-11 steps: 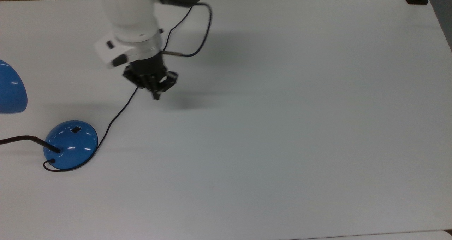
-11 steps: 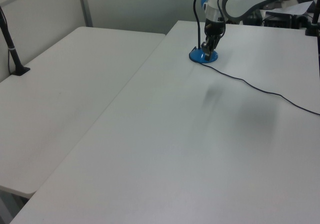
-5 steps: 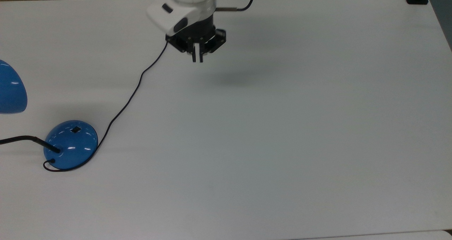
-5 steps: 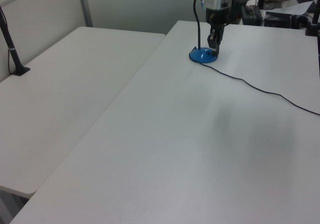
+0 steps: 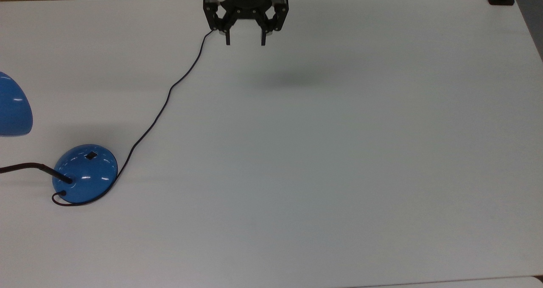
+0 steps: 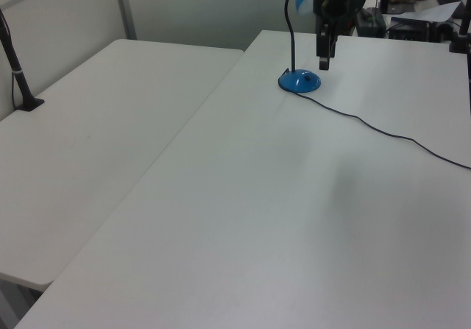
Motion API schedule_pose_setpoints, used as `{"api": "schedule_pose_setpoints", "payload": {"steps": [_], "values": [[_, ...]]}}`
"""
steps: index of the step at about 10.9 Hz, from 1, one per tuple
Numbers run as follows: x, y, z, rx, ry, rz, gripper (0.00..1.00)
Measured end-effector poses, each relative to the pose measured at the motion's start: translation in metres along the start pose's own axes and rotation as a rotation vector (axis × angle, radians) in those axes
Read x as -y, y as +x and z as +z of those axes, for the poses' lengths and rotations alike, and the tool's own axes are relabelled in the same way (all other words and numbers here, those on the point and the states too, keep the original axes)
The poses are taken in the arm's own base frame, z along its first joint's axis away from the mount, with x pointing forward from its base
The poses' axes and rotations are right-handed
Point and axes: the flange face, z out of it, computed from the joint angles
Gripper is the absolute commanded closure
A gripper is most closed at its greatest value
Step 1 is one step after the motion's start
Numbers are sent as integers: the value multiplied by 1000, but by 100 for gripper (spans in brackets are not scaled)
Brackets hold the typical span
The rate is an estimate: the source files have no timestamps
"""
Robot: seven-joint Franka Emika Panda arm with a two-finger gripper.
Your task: Turn off the lamp
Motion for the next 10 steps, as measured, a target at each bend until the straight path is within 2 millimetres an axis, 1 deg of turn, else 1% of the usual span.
{"api": "schedule_pose_setpoints", "payload": {"steps": [1,3,7,10], "values": [[1,-4,-6,-2,-1,-3,0],[4,-9,-10,14,-31,-15,0],[-16,-14,-21,2,-44,19,0],[-29,-15,-23,1,-45,41,0]]}}
